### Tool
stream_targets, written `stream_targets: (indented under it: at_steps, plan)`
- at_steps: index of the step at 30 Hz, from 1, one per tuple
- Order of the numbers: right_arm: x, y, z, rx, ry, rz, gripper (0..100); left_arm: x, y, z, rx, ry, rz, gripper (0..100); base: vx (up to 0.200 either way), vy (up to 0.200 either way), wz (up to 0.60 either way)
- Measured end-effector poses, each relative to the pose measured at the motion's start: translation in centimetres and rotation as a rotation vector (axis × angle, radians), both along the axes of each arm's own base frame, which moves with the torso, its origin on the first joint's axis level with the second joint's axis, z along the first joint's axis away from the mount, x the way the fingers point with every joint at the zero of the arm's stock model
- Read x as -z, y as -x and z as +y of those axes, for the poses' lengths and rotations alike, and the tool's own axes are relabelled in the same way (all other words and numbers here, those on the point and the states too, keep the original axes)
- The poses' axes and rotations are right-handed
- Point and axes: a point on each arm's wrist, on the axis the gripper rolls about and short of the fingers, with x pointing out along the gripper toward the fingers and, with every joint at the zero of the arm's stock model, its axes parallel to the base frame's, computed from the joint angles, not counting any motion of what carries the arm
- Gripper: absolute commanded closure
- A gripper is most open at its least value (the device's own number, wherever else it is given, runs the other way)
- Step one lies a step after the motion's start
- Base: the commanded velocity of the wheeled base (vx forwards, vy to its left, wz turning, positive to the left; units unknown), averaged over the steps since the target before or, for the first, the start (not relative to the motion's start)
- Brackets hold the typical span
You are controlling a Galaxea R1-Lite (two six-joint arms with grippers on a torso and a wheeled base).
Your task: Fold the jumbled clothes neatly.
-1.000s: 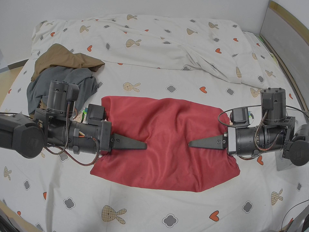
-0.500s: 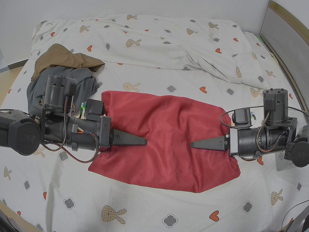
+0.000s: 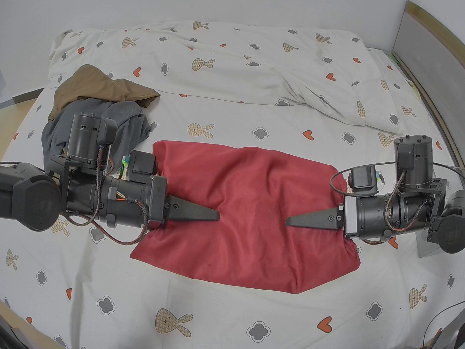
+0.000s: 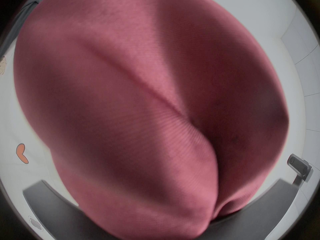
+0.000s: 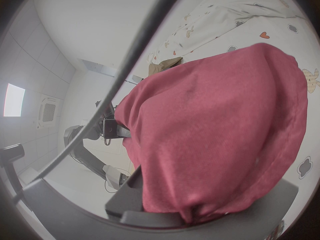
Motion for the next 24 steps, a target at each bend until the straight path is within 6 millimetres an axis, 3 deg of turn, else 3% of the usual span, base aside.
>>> stream_targets:
  at_steps: [19,24]
  plan:
    - [0.27,0.09,-0.14,0.004,0.005,0.010,100,0.14,-0.16,-0.10,0.002,-0.001,0.003,100,0.000,-0.011,0.00]
    - [0.28,0.06,-0.17,0.006,0.006,0.009,100,0.32,-0.23,-0.19,0.003,-0.004,0.010,100,-0.200,0.000,0.00]
